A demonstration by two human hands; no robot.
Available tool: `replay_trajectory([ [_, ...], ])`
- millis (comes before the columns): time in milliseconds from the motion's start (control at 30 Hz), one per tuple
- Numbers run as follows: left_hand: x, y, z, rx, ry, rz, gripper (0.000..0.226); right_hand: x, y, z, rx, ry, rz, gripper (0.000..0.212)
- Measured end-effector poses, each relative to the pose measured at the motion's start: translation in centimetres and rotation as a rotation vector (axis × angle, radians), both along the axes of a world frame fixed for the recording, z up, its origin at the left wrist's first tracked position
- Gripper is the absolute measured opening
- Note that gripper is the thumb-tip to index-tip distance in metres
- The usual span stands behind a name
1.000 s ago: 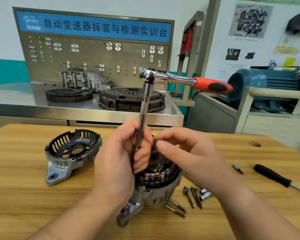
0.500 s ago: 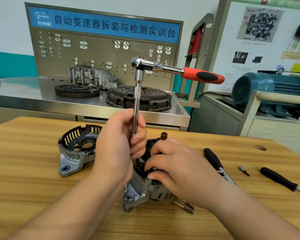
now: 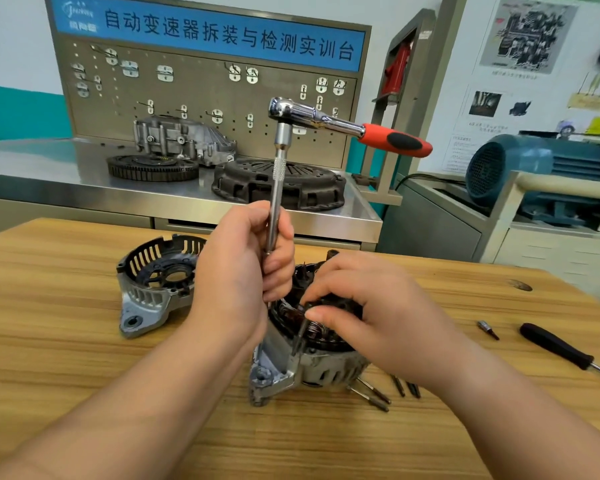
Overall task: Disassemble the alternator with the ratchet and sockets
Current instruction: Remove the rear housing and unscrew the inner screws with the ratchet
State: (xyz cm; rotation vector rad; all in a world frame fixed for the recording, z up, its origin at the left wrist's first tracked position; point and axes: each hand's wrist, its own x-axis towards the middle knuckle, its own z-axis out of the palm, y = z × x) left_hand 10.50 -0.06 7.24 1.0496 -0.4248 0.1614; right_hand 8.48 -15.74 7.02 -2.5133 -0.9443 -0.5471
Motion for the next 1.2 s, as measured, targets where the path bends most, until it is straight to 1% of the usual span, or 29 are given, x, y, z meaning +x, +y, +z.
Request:
replay_trajectory([
  [100,-0.1,-0.1,0.0,0.009,-0.004,-0.007,0.033,-0.1,-0.2,0.1,0.037,-0.019,-0.012,0.013],
  [267,-0.1,0.0,0.0,0.016,0.003,-0.004,0.033,-0.3,-0.1,0.3,-0.035,-0.051,-0.038,0.015],
  [433,-0.1,-0.1,0.0,0.023,0.003,-0.016,0.021,-0.6,-0.3,0.5,-0.048,-0.087,-0.055,0.014],
  [600,-0.2,-0.2,0.0,0.027,0.010,-0.005,0.031,-0.8,-0.3,0.9,-0.065,-0.064,-0.068,0.025],
  [733,-0.4,-0.3,0.2,0.040,0.011,0.007,0.031,-1.0,-0.4,0.9,-0.089,-0.100,-0.065,0.019],
  [900,-0.5,-0.3,0.3,0.055,0.031,0.015,0.029,-1.4,-0.2,1.0,-0.142,-0.222,-0.035,0.011],
  [1100,-0.7,-0.4,0.3,0.062,0.035,0.019,0.028,-1.7,0.0,1.3,-0.192,-0.257,-0.025,0.012],
  [1200,-0.7,-0.4,0.3,0.067,0.035,0.025,0.028,-2.0,0.4,1.4,-0.235,-0.282,-0.009,0.019],
])
